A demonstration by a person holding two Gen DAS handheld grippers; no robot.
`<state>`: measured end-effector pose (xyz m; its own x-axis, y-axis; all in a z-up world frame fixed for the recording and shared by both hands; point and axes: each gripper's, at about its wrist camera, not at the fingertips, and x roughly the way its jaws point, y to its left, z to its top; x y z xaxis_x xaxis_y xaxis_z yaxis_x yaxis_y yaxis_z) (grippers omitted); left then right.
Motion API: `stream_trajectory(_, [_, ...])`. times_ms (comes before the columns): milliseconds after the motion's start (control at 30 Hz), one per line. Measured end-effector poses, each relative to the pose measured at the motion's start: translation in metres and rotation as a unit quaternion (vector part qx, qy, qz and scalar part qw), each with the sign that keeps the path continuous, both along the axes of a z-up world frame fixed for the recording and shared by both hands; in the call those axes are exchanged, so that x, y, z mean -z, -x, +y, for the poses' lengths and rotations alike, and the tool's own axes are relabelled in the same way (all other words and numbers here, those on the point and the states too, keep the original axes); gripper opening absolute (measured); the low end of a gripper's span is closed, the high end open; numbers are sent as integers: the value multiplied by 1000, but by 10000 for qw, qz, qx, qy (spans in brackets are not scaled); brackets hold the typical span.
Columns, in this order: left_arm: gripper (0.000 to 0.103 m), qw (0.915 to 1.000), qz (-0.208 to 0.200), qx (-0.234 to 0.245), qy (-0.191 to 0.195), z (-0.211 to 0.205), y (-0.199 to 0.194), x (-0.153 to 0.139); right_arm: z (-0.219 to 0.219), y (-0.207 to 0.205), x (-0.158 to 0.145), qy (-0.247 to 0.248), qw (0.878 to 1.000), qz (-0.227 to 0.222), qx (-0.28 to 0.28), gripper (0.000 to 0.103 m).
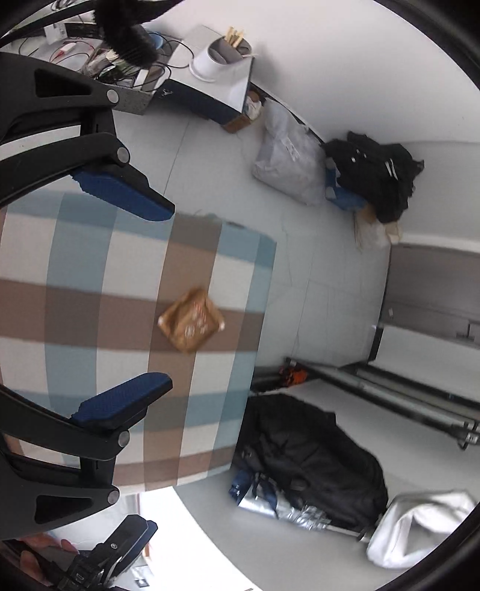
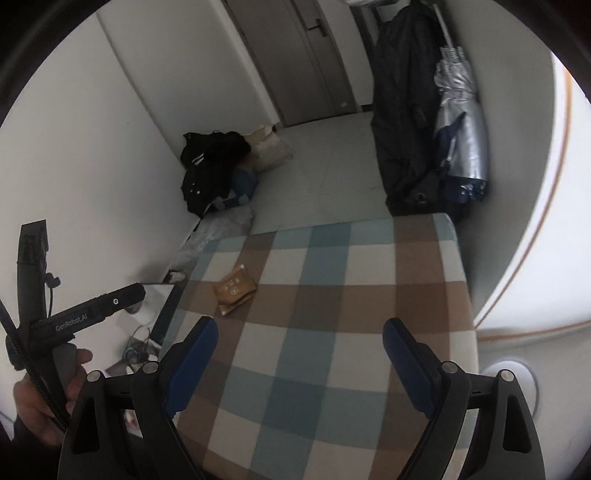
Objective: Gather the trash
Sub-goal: 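Move both tools back over the table, then lower the right gripper onto the brown paper packet and close it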
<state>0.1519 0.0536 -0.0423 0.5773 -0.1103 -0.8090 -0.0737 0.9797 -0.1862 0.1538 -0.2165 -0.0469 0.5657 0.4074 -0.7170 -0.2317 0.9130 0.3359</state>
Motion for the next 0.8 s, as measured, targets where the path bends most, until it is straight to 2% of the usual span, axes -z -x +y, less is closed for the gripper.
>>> stream_trajectory(167, [82, 9993, 87, -352, 83, 32, -6, 10, 40, -28, 8, 290, 9988, 26, -404, 91])
stream_trajectory(333, [82, 9968, -10, -742, 304, 64, -6, 7, 84, -54, 23, 632, 9946, -21, -827, 91])
stream_trajectory(467, [82, 9936, 43, -1014, 495, 83, -9, 10, 122, -75, 47, 881, 9882, 44, -1249, 90])
stream_trajectory(667, [82, 9901, 276, -1199, 681, 94, -14, 21, 158, -101, 83, 1097, 9804, 251, -1620, 89])
stream_trajectory(800, [82, 9905, 283, -1212, 587, 94, -16, 21, 167, -114, 100, 1071, 9789, 457, -1677, 88])
